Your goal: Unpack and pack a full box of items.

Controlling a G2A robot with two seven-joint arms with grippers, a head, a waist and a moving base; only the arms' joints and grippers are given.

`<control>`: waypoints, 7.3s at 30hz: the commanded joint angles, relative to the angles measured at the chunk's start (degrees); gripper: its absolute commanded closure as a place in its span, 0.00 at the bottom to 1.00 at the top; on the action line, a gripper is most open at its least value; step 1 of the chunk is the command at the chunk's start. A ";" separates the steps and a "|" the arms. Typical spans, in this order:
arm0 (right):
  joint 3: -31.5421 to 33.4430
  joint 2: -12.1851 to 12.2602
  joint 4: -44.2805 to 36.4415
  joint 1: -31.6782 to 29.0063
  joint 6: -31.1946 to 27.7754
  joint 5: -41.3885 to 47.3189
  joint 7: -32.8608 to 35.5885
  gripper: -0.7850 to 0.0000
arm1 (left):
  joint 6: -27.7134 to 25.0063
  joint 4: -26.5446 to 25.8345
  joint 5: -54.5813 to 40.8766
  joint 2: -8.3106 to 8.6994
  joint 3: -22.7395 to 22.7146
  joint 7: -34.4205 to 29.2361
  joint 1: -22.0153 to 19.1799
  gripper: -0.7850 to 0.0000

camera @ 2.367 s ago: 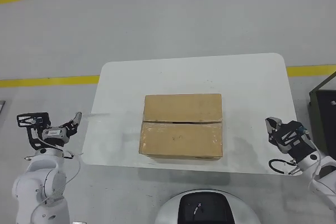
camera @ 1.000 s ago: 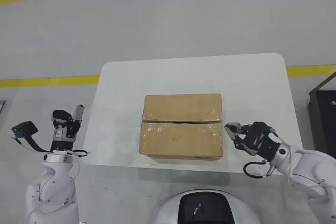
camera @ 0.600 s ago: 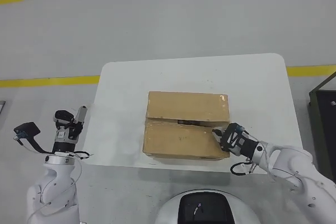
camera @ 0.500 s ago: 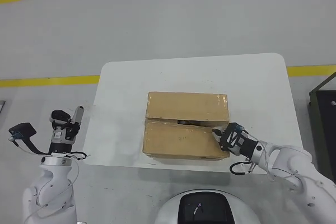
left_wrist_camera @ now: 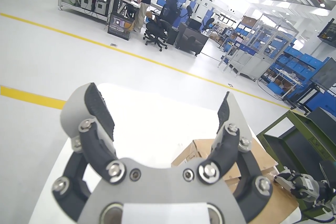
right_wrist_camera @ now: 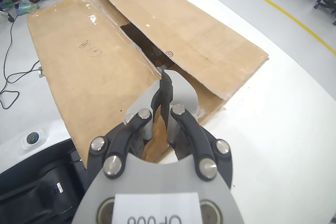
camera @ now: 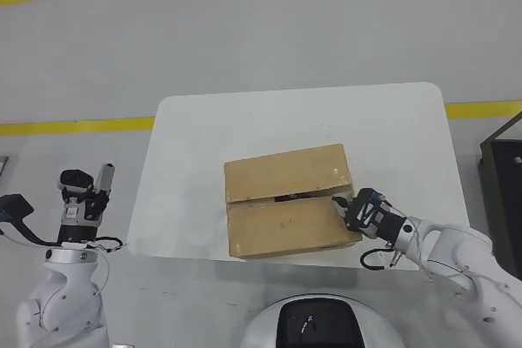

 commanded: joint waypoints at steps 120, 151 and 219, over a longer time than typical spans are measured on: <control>28.86 0.36 -10.07 -26.11 7.88 1.66 -12.91 1.00 | -16.78 37.20 74.23 -18.99 76.51 -33.95 -64.75 0.00; 30.09 0.05 -7.50 -24.86 2.31 10.30 -15.67 1.00 | -19.34 32.60 73.16 -20.31 67.48 -31.47 -57.44 0.00; 13.43 2.64 4.38 -8.41 -14.73 39.55 7.11 0.55 | -18.97 -10.57 54.26 -9.58 33.43 -13.64 -6.47 0.00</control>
